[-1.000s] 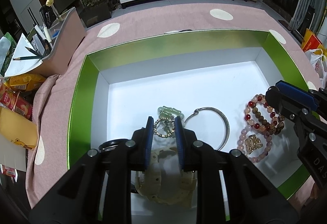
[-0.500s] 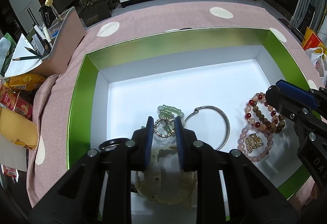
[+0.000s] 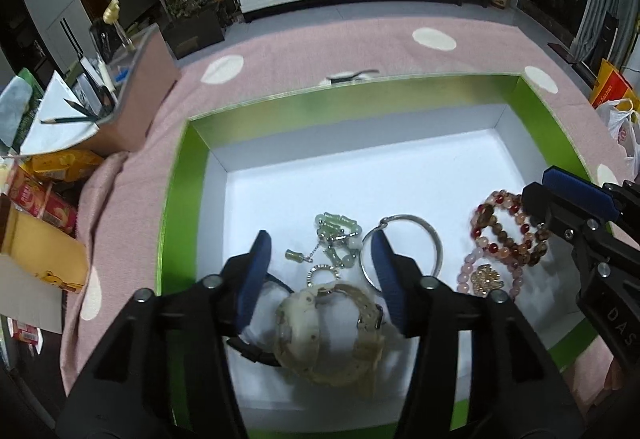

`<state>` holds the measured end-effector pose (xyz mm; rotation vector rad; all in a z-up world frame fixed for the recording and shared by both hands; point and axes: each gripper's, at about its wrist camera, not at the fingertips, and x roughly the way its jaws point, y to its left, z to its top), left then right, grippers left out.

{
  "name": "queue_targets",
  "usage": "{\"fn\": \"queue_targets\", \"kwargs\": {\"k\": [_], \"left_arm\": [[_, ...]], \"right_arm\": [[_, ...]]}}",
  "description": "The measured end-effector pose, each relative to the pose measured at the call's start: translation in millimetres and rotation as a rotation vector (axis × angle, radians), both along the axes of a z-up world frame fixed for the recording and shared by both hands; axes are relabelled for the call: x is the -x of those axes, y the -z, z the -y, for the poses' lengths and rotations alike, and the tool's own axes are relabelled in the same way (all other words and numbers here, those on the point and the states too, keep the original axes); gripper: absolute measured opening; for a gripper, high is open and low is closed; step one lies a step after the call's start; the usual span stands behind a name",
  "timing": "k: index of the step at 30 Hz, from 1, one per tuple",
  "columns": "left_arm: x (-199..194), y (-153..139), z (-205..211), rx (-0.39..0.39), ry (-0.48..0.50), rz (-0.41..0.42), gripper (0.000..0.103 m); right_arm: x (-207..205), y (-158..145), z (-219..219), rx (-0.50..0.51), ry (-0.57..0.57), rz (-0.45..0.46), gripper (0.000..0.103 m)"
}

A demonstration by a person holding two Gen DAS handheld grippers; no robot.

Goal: Organize jewelry

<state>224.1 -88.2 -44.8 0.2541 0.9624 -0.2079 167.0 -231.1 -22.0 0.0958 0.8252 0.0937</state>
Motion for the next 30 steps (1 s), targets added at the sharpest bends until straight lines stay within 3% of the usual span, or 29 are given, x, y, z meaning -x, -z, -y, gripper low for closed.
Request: {"fn": "queue_targets", "kwargs": {"k": [3, 8, 11, 14, 21, 30], "left_arm": [[7.5, -14.2, -1.7, 0.004, 0.000, 0.022, 0.071], [18.6, -41.9, -8.7, 0.004, -0.021, 0.058, 0.092], [25.6, -60.7, -14.3, 0.011, -0.036, 0.068, 0.098], [32.7, -79.9, -17.4, 0.027, -0.044, 0.074, 0.101], [46.5, -120.2, -19.8, 0.062, -0.051, 0.069, 0.101], [61.1, -153.7, -19.1, 0.061, -0.075, 0.102, 0.101]], "right_arm": [[8.8, -12.3, 3.0, 0.006, 0.007, 0.019, 0.037], [25.0, -39.3, 8.0, 0.043, 0.031, 0.045, 0.082], [35.6, -58.1, 10.5, 0.070, 0.044, 0.054, 0.095], [43.6, -75.8, 15.1, 0.077, 0.058, 0.044, 0.102], [55.5, -110.5, 22.3, 0.074, 0.082, -0.002, 0.102], [63.7, -135.3, 22.7, 0.089, 0.078, 0.031, 0.102]]}}
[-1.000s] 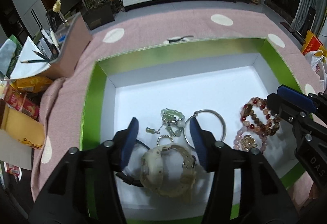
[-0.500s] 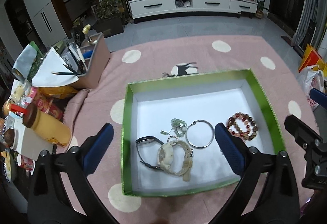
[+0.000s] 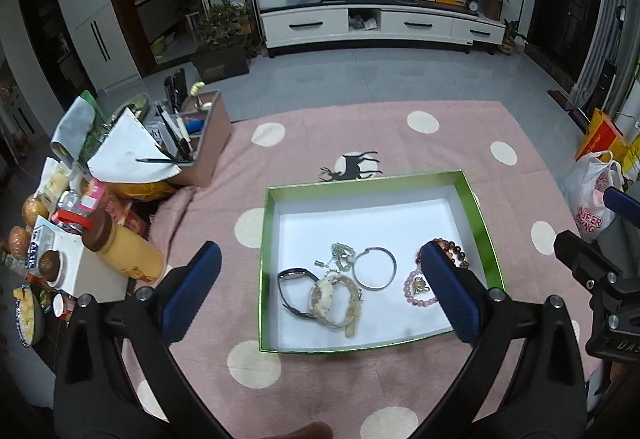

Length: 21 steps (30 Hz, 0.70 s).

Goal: Organize jewelry

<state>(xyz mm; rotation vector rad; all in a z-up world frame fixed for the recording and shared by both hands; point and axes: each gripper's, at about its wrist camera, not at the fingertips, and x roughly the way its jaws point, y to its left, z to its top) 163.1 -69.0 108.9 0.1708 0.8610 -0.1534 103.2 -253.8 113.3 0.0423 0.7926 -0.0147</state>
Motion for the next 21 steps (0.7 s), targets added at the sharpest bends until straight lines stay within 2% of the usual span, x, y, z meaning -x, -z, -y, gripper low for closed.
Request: {"fn": "queue_targets", "kwargs": {"k": [21], "left_arm": [[-0.2, 5.9, 1.3, -0.028, -0.015, -0.011, 0.101]], "right_arm": [[-3.1, 9.3, -3.6, 0.001, -0.003, -0.019, 0.102]]}}
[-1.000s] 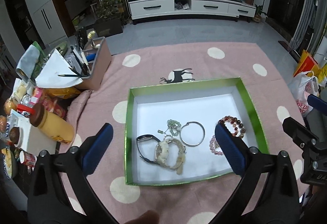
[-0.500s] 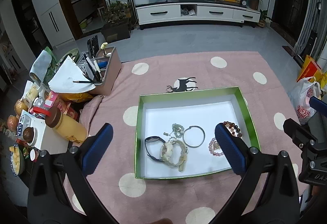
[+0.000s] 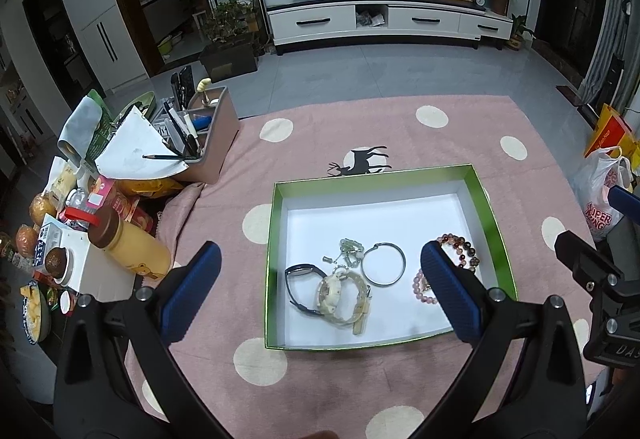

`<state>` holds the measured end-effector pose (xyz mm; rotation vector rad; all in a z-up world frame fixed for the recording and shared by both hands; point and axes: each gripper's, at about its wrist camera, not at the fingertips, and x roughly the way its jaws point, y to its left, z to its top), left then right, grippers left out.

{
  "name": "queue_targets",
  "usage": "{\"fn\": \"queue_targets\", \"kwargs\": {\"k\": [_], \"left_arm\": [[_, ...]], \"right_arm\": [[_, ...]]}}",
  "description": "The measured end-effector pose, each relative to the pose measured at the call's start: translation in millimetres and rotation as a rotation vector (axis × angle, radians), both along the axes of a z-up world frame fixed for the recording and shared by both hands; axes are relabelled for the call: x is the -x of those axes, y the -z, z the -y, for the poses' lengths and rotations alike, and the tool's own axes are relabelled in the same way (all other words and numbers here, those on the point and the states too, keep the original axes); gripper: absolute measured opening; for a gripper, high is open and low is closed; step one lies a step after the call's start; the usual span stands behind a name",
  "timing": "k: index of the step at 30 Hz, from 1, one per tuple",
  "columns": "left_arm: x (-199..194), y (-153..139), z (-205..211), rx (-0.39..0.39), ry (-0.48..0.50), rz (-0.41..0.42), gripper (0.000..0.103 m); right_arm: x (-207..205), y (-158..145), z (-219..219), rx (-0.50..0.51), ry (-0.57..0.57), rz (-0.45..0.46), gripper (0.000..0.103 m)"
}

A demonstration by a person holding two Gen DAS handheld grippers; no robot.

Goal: Organize jewelry

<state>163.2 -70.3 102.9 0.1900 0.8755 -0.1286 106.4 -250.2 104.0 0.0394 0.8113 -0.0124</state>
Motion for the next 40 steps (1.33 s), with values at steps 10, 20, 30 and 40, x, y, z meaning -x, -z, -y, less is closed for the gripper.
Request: {"fn": "queue_targets", "kwargs": {"k": [10, 20, 30, 40], "left_arm": [[-1.8, 5.6, -3.3, -0.002, -0.001, -0.006, 0.101], [-1.5, 7.4, -3.4, 0.000, -0.001, -0.008, 0.101], [-1.7, 11.6, -6.0, 0.002, -0.005, -0.011, 0.101], [-2.6, 15.3, -7.5, 0.004, -0.011, -0.024, 0.101]], "right_arm": [[-0.8, 2.6, -1.1, 0.003, -0.001, -0.003, 0.102], [-1.5, 8.6, -3.4, 0.004, -0.007, -0.008, 0.102], [-1.7, 8.9, -5.2, 0.006, -0.009, -0.009, 0.102], [-1.7, 9.3, -5.8, 0.006, -0.008, -0.009, 0.102]]}}
